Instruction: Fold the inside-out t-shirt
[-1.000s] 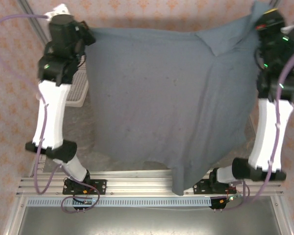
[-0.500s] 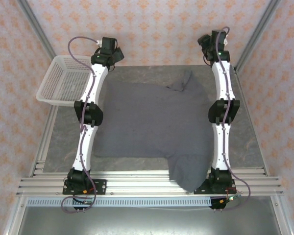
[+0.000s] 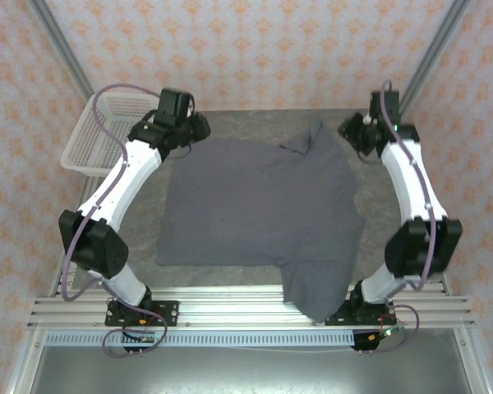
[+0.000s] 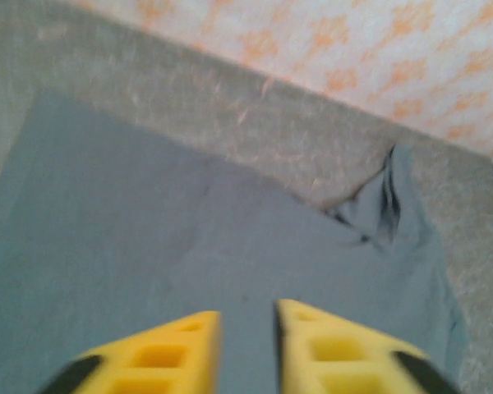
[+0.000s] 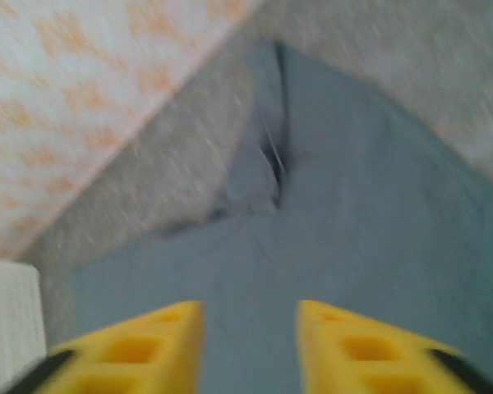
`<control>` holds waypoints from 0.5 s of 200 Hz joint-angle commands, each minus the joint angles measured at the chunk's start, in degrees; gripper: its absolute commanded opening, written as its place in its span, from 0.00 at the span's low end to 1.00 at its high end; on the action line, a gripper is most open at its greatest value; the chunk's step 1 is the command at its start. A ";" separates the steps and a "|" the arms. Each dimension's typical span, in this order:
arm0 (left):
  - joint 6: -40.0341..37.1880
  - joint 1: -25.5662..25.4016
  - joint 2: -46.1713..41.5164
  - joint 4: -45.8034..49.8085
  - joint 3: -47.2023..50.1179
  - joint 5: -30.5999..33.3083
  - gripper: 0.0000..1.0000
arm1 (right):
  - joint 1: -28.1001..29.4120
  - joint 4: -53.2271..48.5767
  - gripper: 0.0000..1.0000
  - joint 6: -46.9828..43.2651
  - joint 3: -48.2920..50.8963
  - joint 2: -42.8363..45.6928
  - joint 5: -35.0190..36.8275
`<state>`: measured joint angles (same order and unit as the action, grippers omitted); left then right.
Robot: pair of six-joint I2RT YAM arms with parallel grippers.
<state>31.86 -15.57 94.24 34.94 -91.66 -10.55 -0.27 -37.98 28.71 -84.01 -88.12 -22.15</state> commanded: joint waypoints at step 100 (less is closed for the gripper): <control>7.82 -1.74 21.71 -10.32 12.72 6.84 0.00 | 0.10 15.85 0.00 5.94 15.59 -20.11 5.44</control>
<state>37.10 -17.26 113.14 28.32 -76.62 -8.51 -0.25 -24.97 34.65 -64.29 -103.63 -20.64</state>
